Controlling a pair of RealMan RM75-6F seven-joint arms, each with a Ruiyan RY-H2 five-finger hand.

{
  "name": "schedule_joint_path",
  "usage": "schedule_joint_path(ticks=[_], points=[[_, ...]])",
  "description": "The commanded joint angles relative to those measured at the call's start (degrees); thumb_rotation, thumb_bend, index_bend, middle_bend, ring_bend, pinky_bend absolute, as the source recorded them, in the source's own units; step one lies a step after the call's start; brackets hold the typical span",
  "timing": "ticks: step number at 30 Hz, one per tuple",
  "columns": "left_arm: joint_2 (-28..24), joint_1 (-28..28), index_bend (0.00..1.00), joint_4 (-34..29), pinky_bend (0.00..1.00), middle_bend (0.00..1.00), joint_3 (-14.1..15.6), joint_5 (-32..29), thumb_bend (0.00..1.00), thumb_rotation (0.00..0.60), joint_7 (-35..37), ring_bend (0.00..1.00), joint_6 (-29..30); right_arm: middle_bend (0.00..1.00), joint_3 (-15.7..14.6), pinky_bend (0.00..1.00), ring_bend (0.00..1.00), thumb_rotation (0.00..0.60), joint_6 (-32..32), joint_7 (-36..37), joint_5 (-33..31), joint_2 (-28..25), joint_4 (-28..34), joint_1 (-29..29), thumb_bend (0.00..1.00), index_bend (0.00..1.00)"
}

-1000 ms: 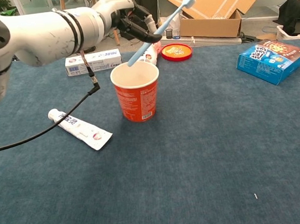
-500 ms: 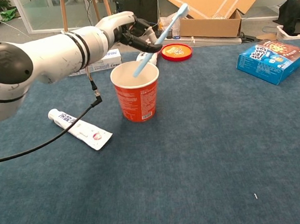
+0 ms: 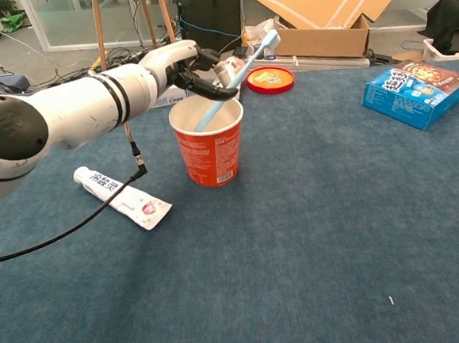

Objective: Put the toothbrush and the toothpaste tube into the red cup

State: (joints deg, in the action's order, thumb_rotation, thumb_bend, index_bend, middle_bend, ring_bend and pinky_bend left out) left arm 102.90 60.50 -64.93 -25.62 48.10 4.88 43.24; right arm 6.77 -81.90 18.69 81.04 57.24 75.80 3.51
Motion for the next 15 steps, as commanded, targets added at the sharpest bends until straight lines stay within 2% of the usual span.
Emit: schedule_joint_path(ticks=[1, 6, 15], points=[[-0.1, -0.3, 0.51, 0.1, 0.0, 0.0, 0.27, 0.52, 0.38, 0.6, 0.3, 0.0, 0.01, 0.0, -0.01, 0.3, 0.0, 0.6, 0.02, -0.04, 0.01, 0.03, -0.02, 0.01, 0.0, 0.0], [-0.58, -0.78, 0.32, -0.5, 0.0, 0.0, 0.42, 1.33, 0.38, 0.6, 0.72, 0.0, 0.18, 0.0, -0.07, 0.3, 0.0, 0.6, 0.12, -0.23, 0.11, 0.15, -0.04, 0.07, 0.0, 0.0], [-1.8, -1.72, 0.23, -2.61, 0.0, 0.0, 0.78, 1.31, 0.38, 0.6, -0.23, 0.0, 1.2, 0.0, -0.13, 0.3, 0.0, 0.6, 0.1, -0.46, 0.25, 0.24, 0.08, 0.11, 0.0, 0.0]])
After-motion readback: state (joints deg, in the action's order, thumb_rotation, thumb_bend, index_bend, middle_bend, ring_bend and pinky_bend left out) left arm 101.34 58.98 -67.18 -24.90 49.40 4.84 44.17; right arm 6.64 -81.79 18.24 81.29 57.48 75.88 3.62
